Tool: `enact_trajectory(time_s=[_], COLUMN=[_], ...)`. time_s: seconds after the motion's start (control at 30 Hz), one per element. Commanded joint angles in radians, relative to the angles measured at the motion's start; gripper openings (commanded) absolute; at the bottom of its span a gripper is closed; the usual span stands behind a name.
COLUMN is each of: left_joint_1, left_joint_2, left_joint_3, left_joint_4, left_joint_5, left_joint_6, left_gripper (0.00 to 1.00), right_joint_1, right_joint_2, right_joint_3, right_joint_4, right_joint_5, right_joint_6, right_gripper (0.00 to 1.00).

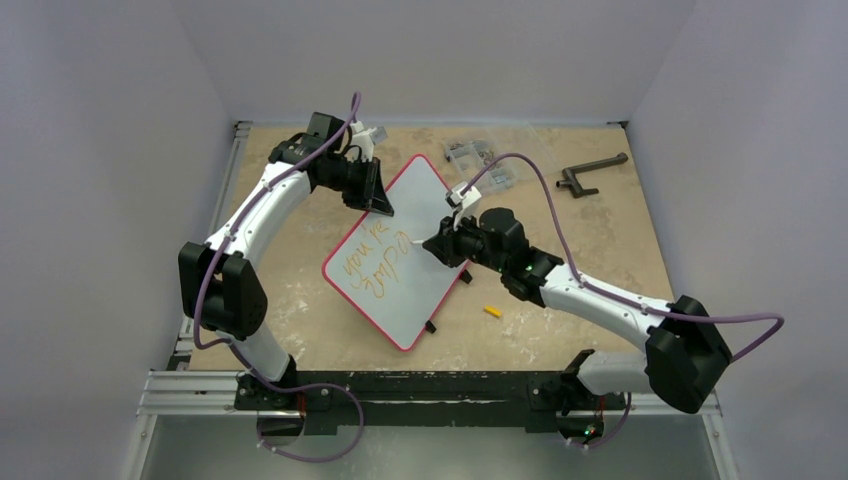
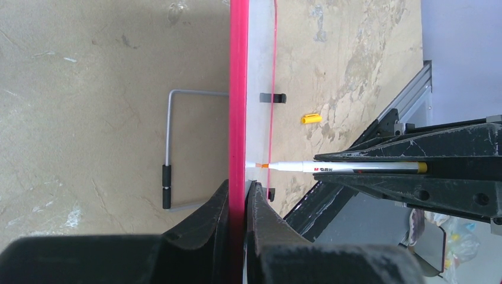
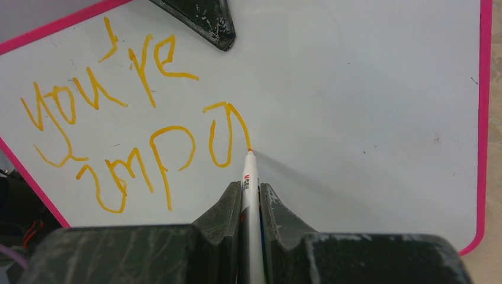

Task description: Write a sentence on the whiteboard

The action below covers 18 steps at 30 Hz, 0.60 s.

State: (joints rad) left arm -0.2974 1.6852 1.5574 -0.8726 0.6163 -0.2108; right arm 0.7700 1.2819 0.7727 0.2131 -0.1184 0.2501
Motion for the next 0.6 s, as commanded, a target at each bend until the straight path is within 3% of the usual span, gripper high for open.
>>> enact_trajectory(time_s=[0.0, 0.57], left_joint_1=[0.006, 0.006], left_joint_2=[-0.036, -0.035], left_joint_3=[-0.002, -0.003], left_joint_4=[-0.009, -0.009], left_joint_5=[-0.158, -0.159], left_joint_6=[0.047, 0.046], left_gripper=[0.00, 0.00], right_joint_1=[0.000, -0.001], right_joint_2=[-0.015, 0.064], right_joint_3=[-0.011, 0.133], right_joint_4=[-0.031, -0.034], right_joint_5=[-0.002, -0.005], right_joint_6=[0.002, -0.003], right_gripper=[0.00, 0.00])
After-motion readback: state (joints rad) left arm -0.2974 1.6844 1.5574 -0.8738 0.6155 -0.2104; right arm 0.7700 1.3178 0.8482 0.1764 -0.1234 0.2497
